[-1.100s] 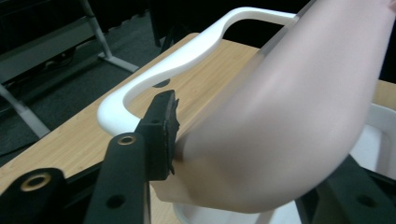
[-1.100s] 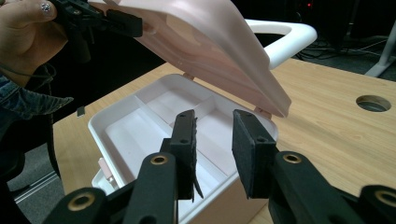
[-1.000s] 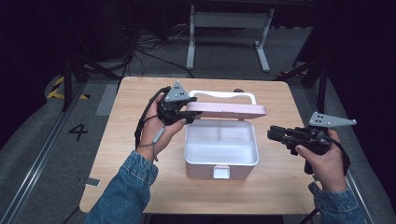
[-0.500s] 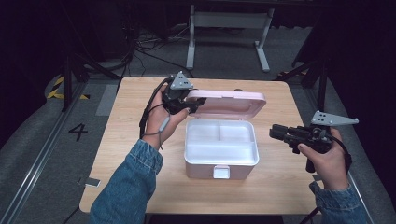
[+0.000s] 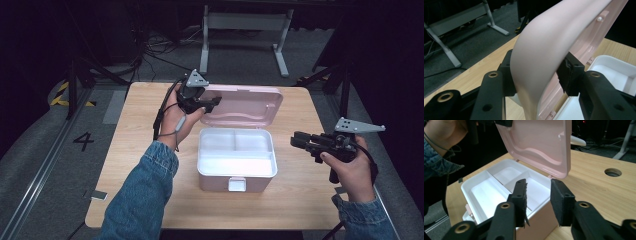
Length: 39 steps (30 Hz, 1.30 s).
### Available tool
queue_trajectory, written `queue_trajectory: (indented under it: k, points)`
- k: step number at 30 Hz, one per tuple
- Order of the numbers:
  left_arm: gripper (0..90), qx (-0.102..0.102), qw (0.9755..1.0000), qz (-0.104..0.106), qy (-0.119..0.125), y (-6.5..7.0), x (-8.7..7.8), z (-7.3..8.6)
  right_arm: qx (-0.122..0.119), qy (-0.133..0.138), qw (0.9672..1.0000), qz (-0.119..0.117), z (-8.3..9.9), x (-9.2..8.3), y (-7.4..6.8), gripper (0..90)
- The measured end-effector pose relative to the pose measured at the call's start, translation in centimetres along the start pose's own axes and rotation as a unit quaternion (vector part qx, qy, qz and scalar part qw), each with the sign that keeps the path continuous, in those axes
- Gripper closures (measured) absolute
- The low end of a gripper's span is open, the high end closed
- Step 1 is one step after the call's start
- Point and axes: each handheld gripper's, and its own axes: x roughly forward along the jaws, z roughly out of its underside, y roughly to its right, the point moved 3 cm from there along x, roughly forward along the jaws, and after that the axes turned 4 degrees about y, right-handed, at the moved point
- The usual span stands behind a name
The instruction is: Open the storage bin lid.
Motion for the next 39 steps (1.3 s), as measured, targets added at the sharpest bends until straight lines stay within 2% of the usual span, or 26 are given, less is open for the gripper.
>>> queue_trajectory:
  k: [5,12,14,19,25,31,39]
  points:
    - [55.1,-0.008,1.0000,-0.003,-0.001,-0.4,0.5,-0.1,-0.014,-0.009,0.9998,0.012,0.4,0.3,0.5,57.1]
    - [54.2,-0.013,0.9998,-0.005,-0.010,-1.0,1.1,-0.2,-0.033,-0.020,0.9988,0.032,0.7,0.6,1.2,53.7]
    - [53.7,-0.018,0.9997,-0.007,-0.012,-1.2,1.3,-0.2,-0.033,-0.021,0.9986,0.035,0.8,0.6,1.4,52.9]
    - [52.4,-0.036,0.9993,-0.007,0.002,-1.6,2.0,-0.1,-0.030,-0.021,0.9987,0.034,0.9,0.7,1.6,51.5]
    - [51.4,-0.046,0.9988,-0.008,0.010,-2.1,2.6,0.1,-0.027,-0.023,0.9989,0.032,1.0,0.7,1.8,51.2]
    - [48.1,-0.055,0.9983,-0.021,0.007,-2.6,3.5,0.4,-0.023,-0.026,0.9988,0.033,1.1,0.8,2.1,50.8]
    - [44.8,-0.057,0.9981,-0.023,0.002,-3.2,4.3,0.6,-0.017,-0.031,0.9988,0.034,1.4,0.9,2.5,50.7]
